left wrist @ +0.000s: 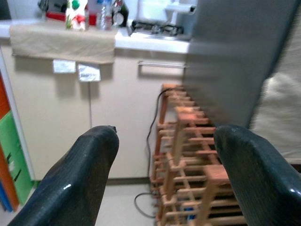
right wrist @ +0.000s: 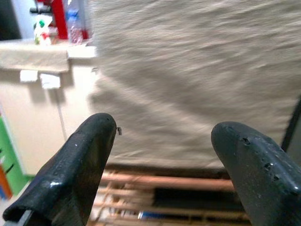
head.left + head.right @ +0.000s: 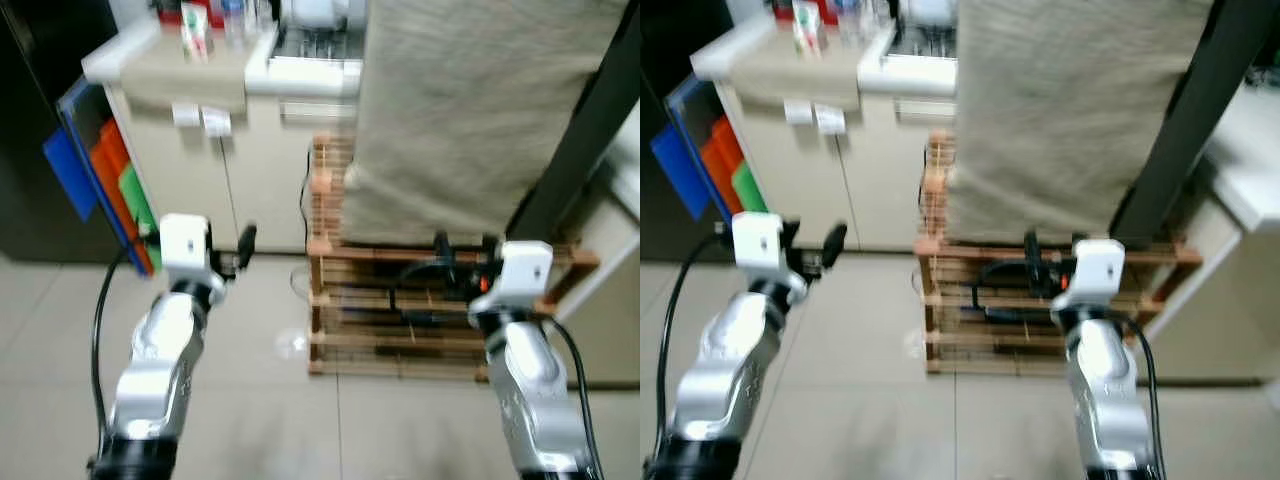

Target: Restocking fridge

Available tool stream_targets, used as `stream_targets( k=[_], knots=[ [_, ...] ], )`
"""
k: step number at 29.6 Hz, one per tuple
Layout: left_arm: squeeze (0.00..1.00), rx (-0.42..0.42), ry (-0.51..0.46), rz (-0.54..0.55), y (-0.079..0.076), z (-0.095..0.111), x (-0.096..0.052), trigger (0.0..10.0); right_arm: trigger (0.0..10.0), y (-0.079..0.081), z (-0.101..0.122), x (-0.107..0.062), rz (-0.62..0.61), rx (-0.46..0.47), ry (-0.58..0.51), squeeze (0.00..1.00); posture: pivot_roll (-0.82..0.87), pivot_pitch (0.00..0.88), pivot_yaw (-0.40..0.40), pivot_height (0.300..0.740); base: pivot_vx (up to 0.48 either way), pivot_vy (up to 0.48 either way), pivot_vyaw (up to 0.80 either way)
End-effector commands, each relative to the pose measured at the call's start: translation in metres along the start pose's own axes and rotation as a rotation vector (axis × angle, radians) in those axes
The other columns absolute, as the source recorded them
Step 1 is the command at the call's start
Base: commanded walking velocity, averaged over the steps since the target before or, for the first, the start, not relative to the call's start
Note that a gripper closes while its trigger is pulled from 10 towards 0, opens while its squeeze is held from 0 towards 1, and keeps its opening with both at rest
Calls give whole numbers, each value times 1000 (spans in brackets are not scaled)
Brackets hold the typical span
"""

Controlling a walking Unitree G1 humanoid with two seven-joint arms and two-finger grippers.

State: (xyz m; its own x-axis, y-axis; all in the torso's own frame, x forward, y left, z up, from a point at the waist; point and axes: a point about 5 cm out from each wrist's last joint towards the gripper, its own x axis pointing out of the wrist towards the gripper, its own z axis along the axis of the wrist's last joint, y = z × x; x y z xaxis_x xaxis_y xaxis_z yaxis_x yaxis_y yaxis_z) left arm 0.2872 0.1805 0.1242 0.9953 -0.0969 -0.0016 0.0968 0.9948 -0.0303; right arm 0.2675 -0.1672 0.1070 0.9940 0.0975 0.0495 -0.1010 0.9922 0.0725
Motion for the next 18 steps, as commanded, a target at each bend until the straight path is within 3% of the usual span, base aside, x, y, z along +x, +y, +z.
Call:
stream_targets(
  k=[1, 3, 9, 18],
  knots=[
    [0, -11, -33, -11, -6, 7, 7, 10000, 10000, -8, -1, -1, -24, -19, 6, 0, -70, 0, -39, 740, 0, 480, -475],
    [0, 3, -50, -6, -8, 9, 7, 10000, 10000, -7, 1, 1, -22, -22, 3, 0, -71, 0, -37, 740, 0, 472, 0],
    [0, 30, -83, -55, -17, 11, -3, 10000, 10000, -8, 3, 5, -20, -21, -11, 0, -63, 0, -30, 740, 0, 0, 0],
    [0, 0, -81, -6, -7, 14, 1, 10000, 10000, 1, 7, 14, -29, 33, -42, 0, -55, 0, -13, 740, 421, 55, 0]
  ],
)
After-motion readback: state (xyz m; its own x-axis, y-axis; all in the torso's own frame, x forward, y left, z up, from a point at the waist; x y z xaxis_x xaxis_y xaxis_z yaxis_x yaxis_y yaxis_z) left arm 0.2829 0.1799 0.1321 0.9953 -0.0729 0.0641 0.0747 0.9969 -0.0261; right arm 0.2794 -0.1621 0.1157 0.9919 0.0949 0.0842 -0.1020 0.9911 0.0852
